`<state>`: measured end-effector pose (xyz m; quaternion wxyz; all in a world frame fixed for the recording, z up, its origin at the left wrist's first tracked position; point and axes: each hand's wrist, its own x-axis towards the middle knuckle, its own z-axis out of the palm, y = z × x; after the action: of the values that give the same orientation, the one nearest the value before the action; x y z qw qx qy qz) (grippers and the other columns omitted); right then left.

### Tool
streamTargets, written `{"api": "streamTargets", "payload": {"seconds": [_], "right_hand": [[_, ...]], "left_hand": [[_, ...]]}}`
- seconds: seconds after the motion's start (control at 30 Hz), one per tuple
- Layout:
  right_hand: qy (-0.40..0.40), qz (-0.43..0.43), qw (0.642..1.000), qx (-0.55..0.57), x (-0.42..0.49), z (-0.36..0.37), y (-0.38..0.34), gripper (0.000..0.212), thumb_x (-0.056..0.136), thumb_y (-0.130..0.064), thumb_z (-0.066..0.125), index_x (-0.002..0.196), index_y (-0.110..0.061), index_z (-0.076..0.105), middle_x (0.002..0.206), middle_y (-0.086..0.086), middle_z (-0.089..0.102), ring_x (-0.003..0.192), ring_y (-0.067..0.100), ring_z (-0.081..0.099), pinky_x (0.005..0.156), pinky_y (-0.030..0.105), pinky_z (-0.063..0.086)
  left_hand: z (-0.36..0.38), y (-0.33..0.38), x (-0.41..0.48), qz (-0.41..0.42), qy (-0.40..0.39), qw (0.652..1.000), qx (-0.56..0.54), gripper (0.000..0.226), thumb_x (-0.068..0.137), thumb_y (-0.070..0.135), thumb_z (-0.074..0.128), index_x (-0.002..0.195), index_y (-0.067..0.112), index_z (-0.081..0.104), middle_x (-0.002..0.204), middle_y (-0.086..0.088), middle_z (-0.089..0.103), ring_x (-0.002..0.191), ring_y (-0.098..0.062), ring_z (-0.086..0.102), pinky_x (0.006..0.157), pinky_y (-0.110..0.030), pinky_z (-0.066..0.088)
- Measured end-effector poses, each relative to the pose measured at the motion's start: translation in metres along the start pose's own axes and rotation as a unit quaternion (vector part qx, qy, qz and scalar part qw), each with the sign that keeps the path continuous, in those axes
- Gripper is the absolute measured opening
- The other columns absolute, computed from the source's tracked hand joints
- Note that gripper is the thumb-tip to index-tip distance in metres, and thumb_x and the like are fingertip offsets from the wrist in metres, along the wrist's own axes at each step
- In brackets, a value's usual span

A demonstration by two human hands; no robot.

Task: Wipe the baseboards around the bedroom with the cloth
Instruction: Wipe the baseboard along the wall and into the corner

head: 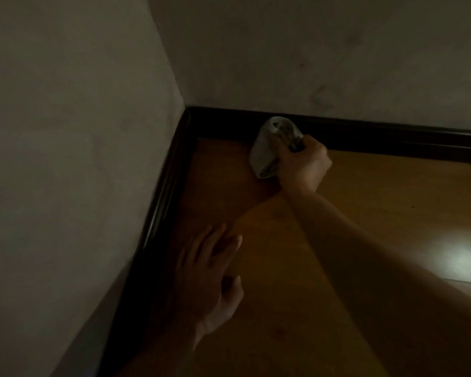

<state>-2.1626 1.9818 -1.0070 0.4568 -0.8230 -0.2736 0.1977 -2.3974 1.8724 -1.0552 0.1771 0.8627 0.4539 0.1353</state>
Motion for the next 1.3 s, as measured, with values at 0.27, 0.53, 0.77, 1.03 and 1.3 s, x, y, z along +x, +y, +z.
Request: {"api": "streamTargets", "payload": {"seconds": [0.27, 0.53, 0.77, 1.03, 1.3], "right_hand": [[0.035, 0.013, 0.999, -0.019, 0.020, -0.070, 0.027, 0.030, 0.088, -0.047, 0.073, 0.093, -0.017, 0.071, 0.088, 0.001, 0.069, 0.083, 0.018, 0.065, 0.067, 0.028, 0.048], [-0.053, -0.035, 0.998, -0.001, 0.006, -0.008, -0.005, 0.032, 0.088, -0.048, 0.072, 0.079, -0.019, 0.061, 0.073, -0.008, 0.058, 0.064, 0.005, 0.052, 0.045, 0.010, 0.029], [0.020, 0.041, 0.998, 0.037, 0.016, -0.036, 0.019, 0.025, 0.088, -0.046, 0.072, 0.085, -0.022, 0.065, 0.077, -0.011, 0.059, 0.066, -0.003, 0.054, 0.052, 0.008, 0.037], [-0.010, 0.034, 0.999, 0.042, 0.010, -0.015, 0.002, 0.032, 0.085, -0.049, 0.074, 0.082, -0.018, 0.066, 0.076, -0.009, 0.063, 0.069, 0.003, 0.058, 0.055, 0.014, 0.043], [0.029, 0.018, 0.999, 0.037, 0.015, -0.027, 0.009, 0.031, 0.086, -0.048, 0.074, 0.082, -0.018, 0.068, 0.078, -0.006, 0.066, 0.069, 0.003, 0.060, 0.056, 0.021, 0.043]], "left_hand": [[0.011, 0.037, 0.022, 0.003, -0.001, 1.000, 0.002, 0.056, 0.093, 0.055, 0.048, 0.143, 0.030, 0.057, 0.156, -0.001, 0.043, 0.143, -0.025, 0.040, 0.117, -0.056, 0.029], [0.020, 0.046, 0.032, -0.016, -0.048, 0.996, 0.076, 0.063, 0.091, 0.050, 0.049, 0.153, 0.038, 0.040, 0.163, 0.003, 0.032, 0.150, -0.021, 0.029, 0.122, -0.051, 0.021], [0.019, 0.048, 0.032, -0.009, -0.022, 0.997, 0.077, 0.063, 0.087, 0.047, 0.055, 0.149, 0.035, 0.049, 0.158, 0.000, 0.041, 0.147, -0.024, 0.035, 0.119, -0.052, 0.026], [0.019, 0.047, 0.034, -0.024, -0.053, 0.994, 0.090, 0.066, 0.088, 0.052, 0.049, 0.152, 0.038, 0.042, 0.162, 0.002, 0.035, 0.148, -0.023, 0.032, 0.118, -0.055, 0.030], [0.020, 0.047, 0.033, -0.015, -0.037, 0.993, 0.107, 0.066, 0.088, 0.053, 0.050, 0.151, 0.037, 0.045, 0.160, 0.002, 0.038, 0.147, -0.023, 0.034, 0.120, -0.049, 0.025]]}}
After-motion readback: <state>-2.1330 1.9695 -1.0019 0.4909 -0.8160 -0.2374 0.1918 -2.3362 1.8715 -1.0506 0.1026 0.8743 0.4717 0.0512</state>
